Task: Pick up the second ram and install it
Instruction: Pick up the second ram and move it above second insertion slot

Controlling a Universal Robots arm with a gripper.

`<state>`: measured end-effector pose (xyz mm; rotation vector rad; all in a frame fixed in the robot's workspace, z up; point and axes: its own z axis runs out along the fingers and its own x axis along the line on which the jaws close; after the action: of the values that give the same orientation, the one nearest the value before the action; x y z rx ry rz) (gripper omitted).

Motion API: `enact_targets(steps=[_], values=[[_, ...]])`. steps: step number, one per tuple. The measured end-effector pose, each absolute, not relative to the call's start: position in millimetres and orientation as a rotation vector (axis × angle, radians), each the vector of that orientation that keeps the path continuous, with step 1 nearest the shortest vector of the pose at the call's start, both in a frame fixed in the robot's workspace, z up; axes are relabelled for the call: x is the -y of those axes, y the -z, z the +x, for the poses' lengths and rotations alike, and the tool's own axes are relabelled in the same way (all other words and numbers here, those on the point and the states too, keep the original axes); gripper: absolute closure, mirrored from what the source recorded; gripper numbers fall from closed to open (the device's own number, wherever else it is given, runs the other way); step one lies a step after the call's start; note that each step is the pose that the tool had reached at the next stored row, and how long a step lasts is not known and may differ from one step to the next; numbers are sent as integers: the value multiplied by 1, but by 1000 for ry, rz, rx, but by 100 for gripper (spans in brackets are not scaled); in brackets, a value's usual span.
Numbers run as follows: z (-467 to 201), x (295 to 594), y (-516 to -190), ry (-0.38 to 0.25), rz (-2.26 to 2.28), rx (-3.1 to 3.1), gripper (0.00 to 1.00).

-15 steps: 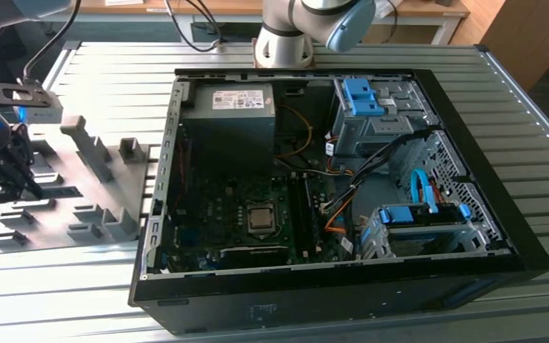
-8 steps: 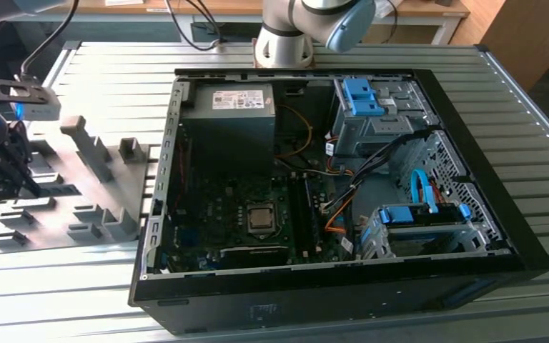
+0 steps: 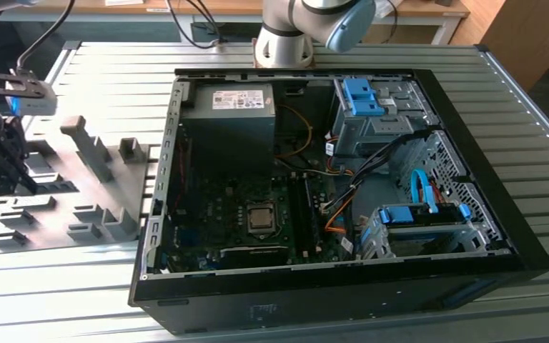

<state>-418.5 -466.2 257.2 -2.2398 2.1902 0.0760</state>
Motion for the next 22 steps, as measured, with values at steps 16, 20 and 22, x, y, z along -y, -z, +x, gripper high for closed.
enact_targets(steps=[16,20,22], values=[[-418,466,-281,-76,-2240,-2190,86],[-418,466,-290,-76,-2240,-2190,86],[-418,466,-294,-76,-2240,-2190,86]])
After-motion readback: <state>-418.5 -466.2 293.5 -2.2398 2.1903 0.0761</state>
